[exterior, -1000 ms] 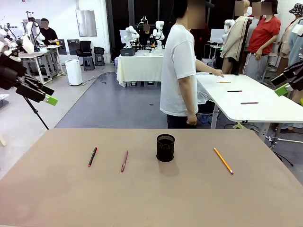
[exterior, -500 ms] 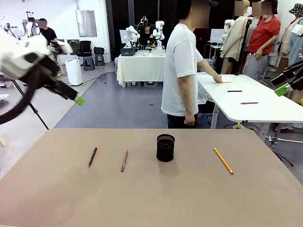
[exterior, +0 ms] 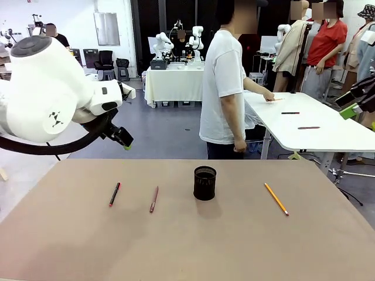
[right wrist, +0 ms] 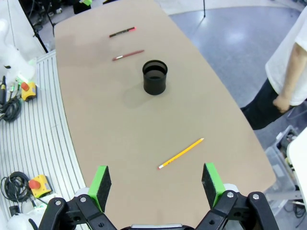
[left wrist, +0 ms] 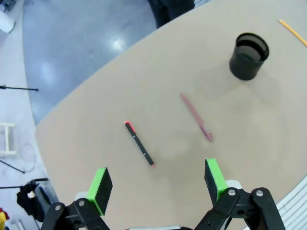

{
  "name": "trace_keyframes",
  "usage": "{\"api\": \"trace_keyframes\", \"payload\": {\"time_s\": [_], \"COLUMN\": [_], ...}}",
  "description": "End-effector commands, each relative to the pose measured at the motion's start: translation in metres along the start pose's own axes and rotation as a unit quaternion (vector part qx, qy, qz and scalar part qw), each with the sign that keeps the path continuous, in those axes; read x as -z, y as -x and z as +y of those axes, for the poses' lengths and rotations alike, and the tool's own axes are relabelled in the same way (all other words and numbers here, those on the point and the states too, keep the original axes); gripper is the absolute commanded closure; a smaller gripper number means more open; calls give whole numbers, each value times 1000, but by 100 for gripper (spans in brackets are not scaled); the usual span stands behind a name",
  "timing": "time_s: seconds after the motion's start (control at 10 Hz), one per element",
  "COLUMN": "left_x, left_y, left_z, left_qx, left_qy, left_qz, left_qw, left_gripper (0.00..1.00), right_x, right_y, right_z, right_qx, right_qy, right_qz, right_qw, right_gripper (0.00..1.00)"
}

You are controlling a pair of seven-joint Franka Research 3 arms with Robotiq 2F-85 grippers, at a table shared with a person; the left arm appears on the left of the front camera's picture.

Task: Place the pens into the pen holder.
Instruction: Pick up a writing instrument from the table and place it into the Pen holder.

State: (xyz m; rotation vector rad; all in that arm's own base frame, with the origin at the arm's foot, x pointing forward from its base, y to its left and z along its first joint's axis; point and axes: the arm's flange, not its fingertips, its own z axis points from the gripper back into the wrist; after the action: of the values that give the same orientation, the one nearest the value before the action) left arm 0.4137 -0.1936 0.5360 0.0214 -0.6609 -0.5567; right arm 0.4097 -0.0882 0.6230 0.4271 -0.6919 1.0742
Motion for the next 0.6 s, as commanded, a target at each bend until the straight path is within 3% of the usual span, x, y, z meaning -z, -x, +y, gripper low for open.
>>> {"api": "trace_keyframes", "payload": {"time_s": [0.0,0.3,0.4,0.5], "left_x": [-18,-11,8,27], "left_y": [5,-3,-23,-40], "left_z": [-2,-5,11,31], "left_qx": [1,3,-101,-144], "left_qy": [16,12,-22,-30], "left_qz": [-24,-14,46,92], "left_qw": [1000,1000,994,985], "left_gripper": [0,0,0,0], "right_x": [0,0,0,0], "right_y": [0,0,0,0], "right_z": [0,0,0,0], "right_qx": [-3,-3,-3,-3], "right_qy": [-4,-4,-4,-4], "right_qz": [-7,-7,-7,-7], "right_qw": [1000,1000,1000,1000], "right_gripper": [0,0,0,0]}}
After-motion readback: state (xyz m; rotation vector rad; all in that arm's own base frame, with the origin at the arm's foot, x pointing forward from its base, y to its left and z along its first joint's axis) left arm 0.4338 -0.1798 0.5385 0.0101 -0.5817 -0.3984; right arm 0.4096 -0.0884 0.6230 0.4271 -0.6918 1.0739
